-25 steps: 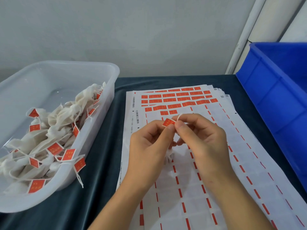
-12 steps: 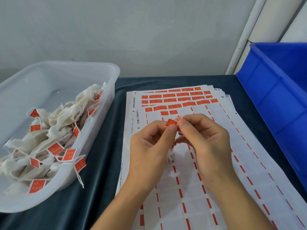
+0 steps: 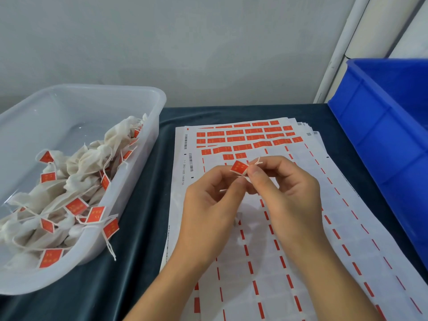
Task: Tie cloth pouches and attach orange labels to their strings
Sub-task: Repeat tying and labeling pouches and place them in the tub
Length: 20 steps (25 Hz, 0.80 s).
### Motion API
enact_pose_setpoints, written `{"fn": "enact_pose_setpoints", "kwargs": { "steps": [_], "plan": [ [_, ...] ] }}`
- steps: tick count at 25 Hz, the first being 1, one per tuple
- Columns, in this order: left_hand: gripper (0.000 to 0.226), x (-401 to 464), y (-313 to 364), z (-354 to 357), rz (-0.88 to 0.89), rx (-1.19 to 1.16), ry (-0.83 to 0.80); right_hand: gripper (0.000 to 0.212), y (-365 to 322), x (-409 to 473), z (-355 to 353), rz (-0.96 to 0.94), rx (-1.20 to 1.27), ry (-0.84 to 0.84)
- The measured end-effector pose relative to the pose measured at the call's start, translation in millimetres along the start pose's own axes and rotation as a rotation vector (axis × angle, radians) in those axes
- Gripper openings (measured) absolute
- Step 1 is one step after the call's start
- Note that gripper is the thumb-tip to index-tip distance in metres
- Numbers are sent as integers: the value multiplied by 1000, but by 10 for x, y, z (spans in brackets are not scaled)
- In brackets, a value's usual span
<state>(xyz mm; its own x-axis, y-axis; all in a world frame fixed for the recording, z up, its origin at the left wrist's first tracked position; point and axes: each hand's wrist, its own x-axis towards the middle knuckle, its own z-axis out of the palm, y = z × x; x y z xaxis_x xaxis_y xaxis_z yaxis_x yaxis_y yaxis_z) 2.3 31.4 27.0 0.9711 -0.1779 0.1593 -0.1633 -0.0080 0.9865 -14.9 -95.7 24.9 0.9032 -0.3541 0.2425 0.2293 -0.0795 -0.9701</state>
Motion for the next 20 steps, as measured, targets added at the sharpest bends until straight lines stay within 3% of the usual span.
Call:
{"fn": "enact_pose_setpoints", "kwargs": {
  "steps": [4,10,14,20],
  "plan": [
    [16,-54,-2,31,-32,-8,-27,6,9,-7,3,5,-11,28],
    [46,-103,-15,94,-26,-38,-13,8,14,10,-3,72,6,87],
    [24,-125,-37,86,52,2,83,8,12,20,-15,83,-11,117],
    [16,-150,-47,123,290,190,91,8,6,25,-16,90,35,109]
  ]
}}
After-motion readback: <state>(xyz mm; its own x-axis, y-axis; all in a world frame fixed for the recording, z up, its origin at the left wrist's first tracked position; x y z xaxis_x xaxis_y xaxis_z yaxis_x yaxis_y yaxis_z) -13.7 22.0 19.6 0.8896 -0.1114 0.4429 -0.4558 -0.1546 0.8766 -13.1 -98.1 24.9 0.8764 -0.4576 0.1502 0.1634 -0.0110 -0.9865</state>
